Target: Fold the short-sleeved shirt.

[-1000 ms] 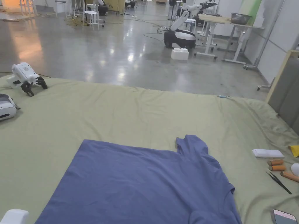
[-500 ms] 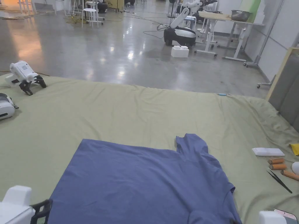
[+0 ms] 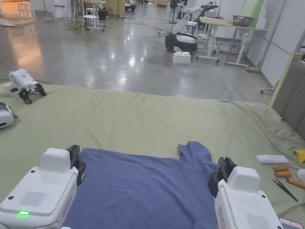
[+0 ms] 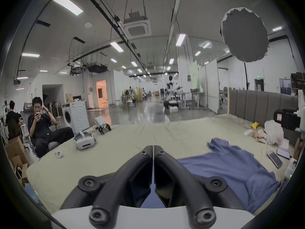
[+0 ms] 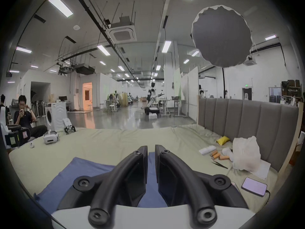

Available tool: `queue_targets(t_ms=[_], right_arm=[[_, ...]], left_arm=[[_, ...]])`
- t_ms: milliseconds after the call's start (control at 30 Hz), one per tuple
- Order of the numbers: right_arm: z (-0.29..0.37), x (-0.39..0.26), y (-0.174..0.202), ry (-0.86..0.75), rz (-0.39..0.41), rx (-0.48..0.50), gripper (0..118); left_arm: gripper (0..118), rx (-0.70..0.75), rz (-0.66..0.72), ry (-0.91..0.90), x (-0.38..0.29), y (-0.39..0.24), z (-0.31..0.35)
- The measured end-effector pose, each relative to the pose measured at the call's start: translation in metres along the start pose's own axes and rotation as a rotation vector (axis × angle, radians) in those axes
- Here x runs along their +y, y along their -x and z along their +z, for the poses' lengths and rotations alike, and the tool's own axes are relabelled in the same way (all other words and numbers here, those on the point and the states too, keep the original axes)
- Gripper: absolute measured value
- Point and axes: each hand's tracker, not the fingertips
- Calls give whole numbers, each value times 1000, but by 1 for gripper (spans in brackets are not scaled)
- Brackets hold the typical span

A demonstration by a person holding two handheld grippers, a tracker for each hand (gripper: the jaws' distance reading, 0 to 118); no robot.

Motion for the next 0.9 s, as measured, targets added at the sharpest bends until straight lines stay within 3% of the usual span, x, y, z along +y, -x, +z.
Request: queue_targets(t_ms=[33, 300, 767, 833, 900], right_arm=[[1, 1, 1, -18, 6, 7, 0], [5, 3, 4, -47, 33, 15, 0], [-6, -42, -3, 139, 82, 54, 0], [-7, -48, -2, 159, 93, 52, 0], [-8, -52, -2, 181, 97, 55, 0]], left_arm=[[0, 2, 9, -13, 1, 0, 2], [0, -29, 20, 9, -6, 15, 6], [0, -66, 151, 654, -112, 137, 0], [10, -86, 135, 725, -124, 143, 1], [36, -104, 133, 791, -117, 121, 16]])
